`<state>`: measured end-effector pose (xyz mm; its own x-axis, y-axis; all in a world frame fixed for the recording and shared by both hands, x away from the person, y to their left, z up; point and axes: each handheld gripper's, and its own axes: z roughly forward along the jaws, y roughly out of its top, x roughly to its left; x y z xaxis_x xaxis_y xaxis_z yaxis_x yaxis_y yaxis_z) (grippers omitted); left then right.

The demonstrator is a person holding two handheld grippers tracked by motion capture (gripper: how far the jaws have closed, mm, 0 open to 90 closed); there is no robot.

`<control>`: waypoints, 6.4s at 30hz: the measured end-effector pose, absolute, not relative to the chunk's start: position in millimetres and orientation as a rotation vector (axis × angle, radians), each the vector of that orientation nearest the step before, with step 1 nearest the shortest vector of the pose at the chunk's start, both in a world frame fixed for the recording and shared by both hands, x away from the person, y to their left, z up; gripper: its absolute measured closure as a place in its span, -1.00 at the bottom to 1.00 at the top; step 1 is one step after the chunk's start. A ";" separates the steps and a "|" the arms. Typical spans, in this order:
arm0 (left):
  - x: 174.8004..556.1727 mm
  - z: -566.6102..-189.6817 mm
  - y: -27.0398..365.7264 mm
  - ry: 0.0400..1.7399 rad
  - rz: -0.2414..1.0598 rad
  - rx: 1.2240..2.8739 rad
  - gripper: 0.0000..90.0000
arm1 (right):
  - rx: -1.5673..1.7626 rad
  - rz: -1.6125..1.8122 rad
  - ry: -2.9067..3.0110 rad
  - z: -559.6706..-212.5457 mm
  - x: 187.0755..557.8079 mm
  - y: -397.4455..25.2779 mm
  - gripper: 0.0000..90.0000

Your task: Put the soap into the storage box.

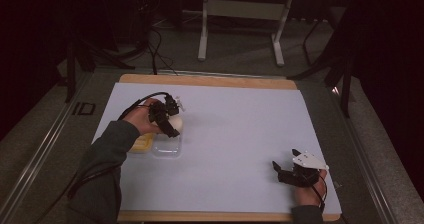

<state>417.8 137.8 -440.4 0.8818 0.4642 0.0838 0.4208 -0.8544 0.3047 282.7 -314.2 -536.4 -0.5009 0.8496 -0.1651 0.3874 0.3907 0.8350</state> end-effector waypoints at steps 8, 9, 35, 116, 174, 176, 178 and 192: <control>414.4 -437.9 154.4 0.706 0.240 2.746 -0.43 | 1.054 1.014 2.059 -536.4 282.6 -314.1 -0.69; 414.2 -437.8 156.2 0.713 0.241 2.740 -0.43 | 1.052 1.015 2.058 -536.4 282.6 -314.3 -0.69; 410.2 -445.6 197.5 0.856 0.250 2.733 -0.43 | 1.052 1.017 2.051 -536.2 282.1 -314.7 -0.69; 409.4 -492.9 236.3 0.988 0.187 2.777 -0.44 | 1.043 1.014 2.049 -536.4 281.5 -314.1 -0.69; 394.8 -454.9 228.6 0.889 0.311 2.700 -0.65 | 1.039 1.012 2.050 -536.4 281.2 -313.8 -0.69; 393.0 -452.8 226.5 0.873 0.320 2.702 -0.65 | 1.040 1.012 2.050 -536.4 281.2 -313.8 -0.69; 391.0 -451.1 224.0 0.853 0.328 2.711 -0.63 | 1.039 1.012 2.050 -536.4 281.2 -313.7 -0.69; 366.8 -444.6 199.0 0.661 0.380 2.691 -0.18 | 1.040 1.012 2.048 -536.4 281.1 -313.8 -0.69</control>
<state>366.8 199.0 -444.6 0.8558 0.4873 0.1738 0.3956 -0.8328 0.3873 281.1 -313.8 -536.4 -0.4970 0.8490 -0.1794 0.3733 0.3958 0.8390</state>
